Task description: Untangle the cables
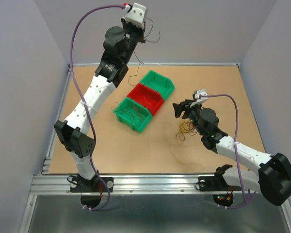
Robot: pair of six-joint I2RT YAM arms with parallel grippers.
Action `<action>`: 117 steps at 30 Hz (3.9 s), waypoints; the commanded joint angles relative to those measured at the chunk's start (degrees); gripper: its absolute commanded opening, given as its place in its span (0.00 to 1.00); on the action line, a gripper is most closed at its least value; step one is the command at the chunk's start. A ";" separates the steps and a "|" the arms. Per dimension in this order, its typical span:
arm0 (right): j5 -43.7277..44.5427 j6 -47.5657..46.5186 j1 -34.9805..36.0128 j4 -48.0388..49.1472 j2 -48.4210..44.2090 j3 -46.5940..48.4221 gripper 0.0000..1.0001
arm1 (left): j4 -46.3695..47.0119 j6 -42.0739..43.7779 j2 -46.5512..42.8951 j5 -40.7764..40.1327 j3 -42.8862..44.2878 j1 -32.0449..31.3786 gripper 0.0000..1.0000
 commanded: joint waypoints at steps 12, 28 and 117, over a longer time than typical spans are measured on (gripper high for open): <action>-24.47 -6.54 -0.50 14.62 20.51 18.38 1.00 | 2.19 4.43 -4.16 -5.29 6.50 -3.95 0.00; -38.48 5.15 -0.93 28.25 58.70 60.23 0.52 | 1.40 0.49 -4.87 -4.59 1.84 -4.39 0.00; -31.87 10.33 -17.55 2.85 21.44 20.07 0.83 | 18.81 -3.13 7.25 5.78 -42.46 1.06 0.00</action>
